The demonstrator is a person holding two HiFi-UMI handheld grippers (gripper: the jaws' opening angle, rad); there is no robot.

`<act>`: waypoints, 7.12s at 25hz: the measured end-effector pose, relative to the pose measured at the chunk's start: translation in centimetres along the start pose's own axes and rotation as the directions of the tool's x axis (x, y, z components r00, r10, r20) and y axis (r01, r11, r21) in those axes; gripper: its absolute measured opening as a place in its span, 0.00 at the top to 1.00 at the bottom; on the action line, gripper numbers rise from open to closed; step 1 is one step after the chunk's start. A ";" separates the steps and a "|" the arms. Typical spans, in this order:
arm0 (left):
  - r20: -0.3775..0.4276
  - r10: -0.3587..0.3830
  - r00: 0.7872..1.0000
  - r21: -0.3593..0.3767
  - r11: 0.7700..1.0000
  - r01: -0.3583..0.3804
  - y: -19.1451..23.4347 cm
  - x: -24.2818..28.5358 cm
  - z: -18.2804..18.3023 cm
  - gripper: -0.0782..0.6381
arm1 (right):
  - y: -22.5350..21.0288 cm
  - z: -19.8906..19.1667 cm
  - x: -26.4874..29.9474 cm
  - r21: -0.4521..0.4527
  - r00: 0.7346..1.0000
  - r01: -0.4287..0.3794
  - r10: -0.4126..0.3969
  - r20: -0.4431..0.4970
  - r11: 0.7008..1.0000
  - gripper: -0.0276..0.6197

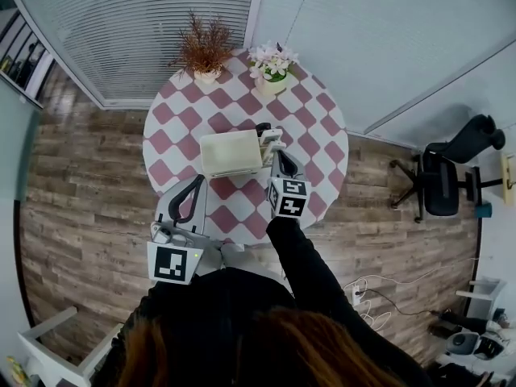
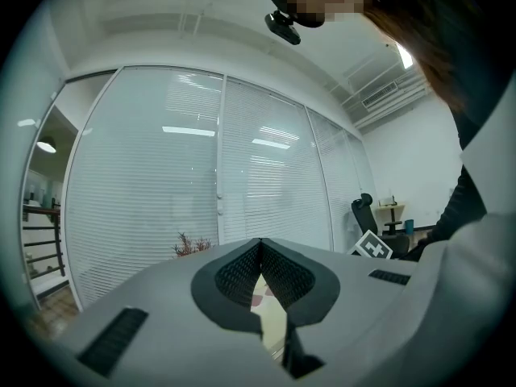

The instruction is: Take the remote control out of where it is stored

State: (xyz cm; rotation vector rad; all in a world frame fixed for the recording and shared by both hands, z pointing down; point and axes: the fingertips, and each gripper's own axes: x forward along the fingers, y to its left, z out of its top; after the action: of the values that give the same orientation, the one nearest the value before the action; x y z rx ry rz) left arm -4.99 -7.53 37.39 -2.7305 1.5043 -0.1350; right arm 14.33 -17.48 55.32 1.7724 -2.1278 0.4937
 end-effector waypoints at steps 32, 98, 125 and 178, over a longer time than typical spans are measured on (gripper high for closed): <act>-0.035 0.042 0.999 0.018 0.999 -0.041 1.6 -0.2 -0.6 0.88 | -1.1 -3.4 4.5 0.118 0.995 0.044 -0.034 -0.089 0.992 0.55; 0.011 0.000 1.000 -0.001 1.000 0.000 1.0 -0.9 0.0 0.88 | 0.9 0.4 -4.4 0.060 1.000 -0.009 0.007 0.029 0.998 0.59; 0.011 -0.017 1.000 0.002 1.000 0.017 0.6 -1.2 0.0 0.88 | 2.3 -12.6 -6.1 0.125 0.957 -0.017 0.053 -0.287 0.992 0.59; -0.029 0.087 0.996 0.019 0.996 -0.086 2.3 -4.0 -0.8 0.88 | 2.8 -15.5 1.4 0.024 0.911 -0.065 0.069 -0.407 0.998 0.59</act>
State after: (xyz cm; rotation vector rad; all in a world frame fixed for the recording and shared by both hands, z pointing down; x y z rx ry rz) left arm -9.10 -5.33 37.80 -2.6556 1.6172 -0.1872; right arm 11.78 -11.04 69.54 1.4467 -1.8933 0.8156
